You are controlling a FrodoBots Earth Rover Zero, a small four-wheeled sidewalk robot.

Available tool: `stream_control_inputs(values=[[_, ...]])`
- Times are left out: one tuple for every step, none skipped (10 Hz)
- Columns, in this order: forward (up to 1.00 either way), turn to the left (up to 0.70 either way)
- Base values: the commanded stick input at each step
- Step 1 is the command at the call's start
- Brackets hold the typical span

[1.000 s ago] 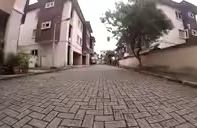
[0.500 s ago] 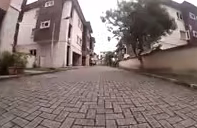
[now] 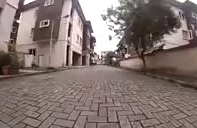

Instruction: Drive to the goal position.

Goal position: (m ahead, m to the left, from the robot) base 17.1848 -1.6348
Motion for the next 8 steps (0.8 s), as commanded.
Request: stream_control_inputs(values=[[0.00, 0.00], [0.00, 0.00], [0.00, 0.00], [0.00, 0.00], [0.00, 0.00], [0.00, 0.00], [0.70, 0.00], [0.70, 0.00]])
